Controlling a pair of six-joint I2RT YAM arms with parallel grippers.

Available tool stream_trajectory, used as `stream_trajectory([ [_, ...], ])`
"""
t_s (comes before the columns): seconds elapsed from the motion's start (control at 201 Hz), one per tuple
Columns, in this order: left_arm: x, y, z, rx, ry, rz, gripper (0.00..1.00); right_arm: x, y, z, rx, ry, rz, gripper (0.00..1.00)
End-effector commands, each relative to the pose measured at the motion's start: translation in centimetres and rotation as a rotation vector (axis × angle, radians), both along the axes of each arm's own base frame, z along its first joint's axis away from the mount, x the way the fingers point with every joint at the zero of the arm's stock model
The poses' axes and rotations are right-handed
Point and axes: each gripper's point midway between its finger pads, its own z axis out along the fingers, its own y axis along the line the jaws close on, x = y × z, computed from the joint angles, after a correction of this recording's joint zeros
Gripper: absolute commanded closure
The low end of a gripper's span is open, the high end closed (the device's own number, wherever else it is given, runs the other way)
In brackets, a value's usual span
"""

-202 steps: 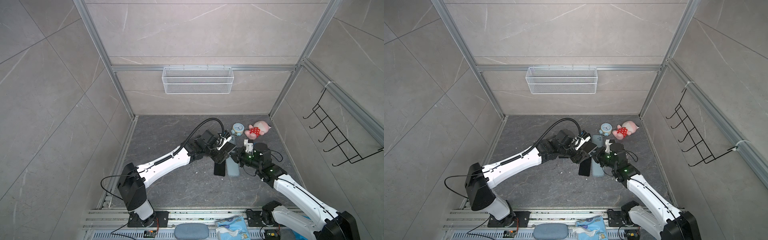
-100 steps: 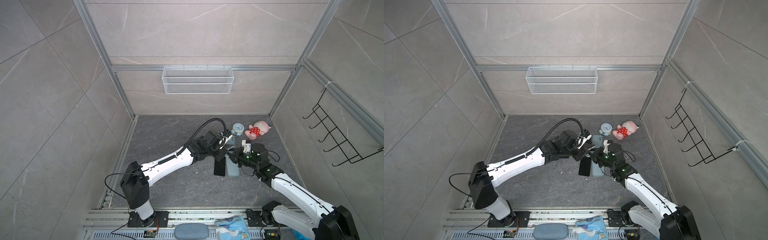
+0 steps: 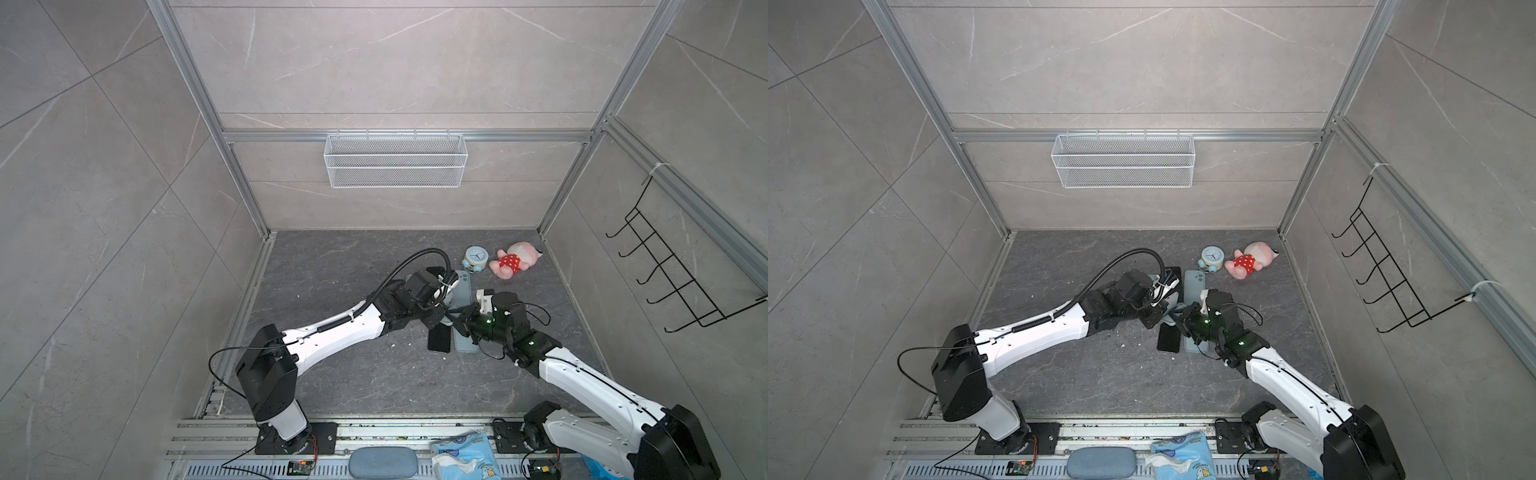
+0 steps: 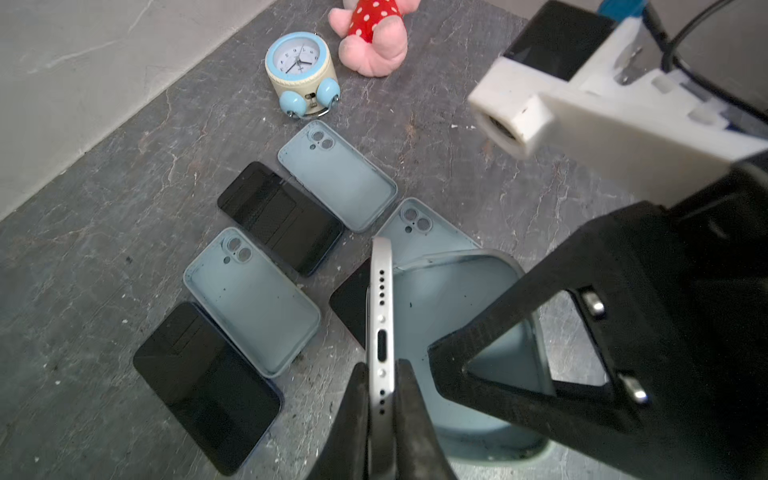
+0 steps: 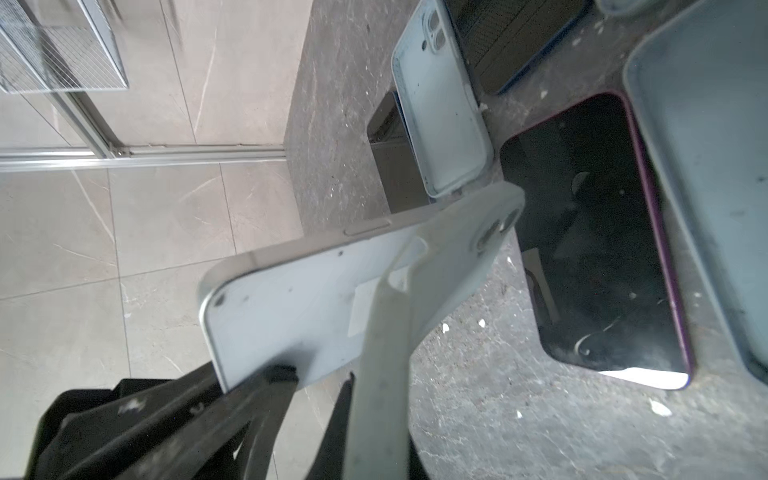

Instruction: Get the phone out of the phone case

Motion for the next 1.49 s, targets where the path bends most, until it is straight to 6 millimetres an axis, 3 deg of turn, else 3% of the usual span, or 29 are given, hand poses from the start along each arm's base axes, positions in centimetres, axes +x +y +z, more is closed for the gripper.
stream_trajectory([
  [0.0, -3.1, 1.8, 3.9, 0.026, -0.173, -0.031, 0.96, 0.0, 0.0, 2.3, 0.016, -0.095, -0.038, 1.00],
  [0.115, -7.0, 4.2, 5.9, 0.060, -0.368, -0.106, 0.97, -1.1, -1.6, -0.8, -0.023, -0.014, -0.124, 1.00],
  [0.229, -10.1, 7.8, 6.4, 0.070, -0.468, -0.176, 0.97, -1.8, -2.9, -2.7, -0.018, 0.033, -0.194, 1.00],
  [0.349, -12.3, 11.4, 4.8, 0.089, -0.506, -0.247, 0.98, -2.4, -3.5, -3.4, -0.026, 0.053, -0.231, 1.00],
  [0.438, -13.2, 12.7, 3.3, 0.097, -0.511, -0.285, 0.99, -2.8, -3.4, -3.5, -0.031, 0.058, -0.249, 1.00],
  [0.742, -13.0, 13.8, -3.0, 0.361, -0.567, -0.414, 1.00, -5.3, -0.1, -6.1, -0.032, 0.129, -0.350, 1.00],
  [0.961, -12.4, 14.0, -5.6, 0.499, -0.695, -0.509, 1.00, -6.7, 3.7, -8.1, -0.069, 0.175, -0.412, 1.00],
  [1.071, -12.6, 14.4, -7.7, 0.560, -0.702, -0.576, 1.00, -7.1, 4.5, -9.5, -0.076, 0.209, -0.449, 1.00],
  [1.186, -13.2, 14.3, -8.8, 0.560, -0.670, -0.614, 1.00, -7.1, 5.1, -10.2, -0.077, 0.220, -0.465, 0.98],
  [1.32, -13.7, 14.8, -10.9, 0.610, -0.604, -0.661, 0.90, -6.9, 5.9, -10.4, -0.052, 0.223, -0.466, 0.87],
  [1.39, -14.0, 14.8, -11.3, 0.610, -0.573, -0.663, 0.84, -7.1, 6.1, -10.6, -0.057, 0.228, -0.452, 0.74],
  [1.489, -14.2, 15.4, -11.6, 0.617, -0.536, -0.658, 0.62, -7.2, 6.4, -10.4, -0.056, 0.222, -0.419, 0.51],
])
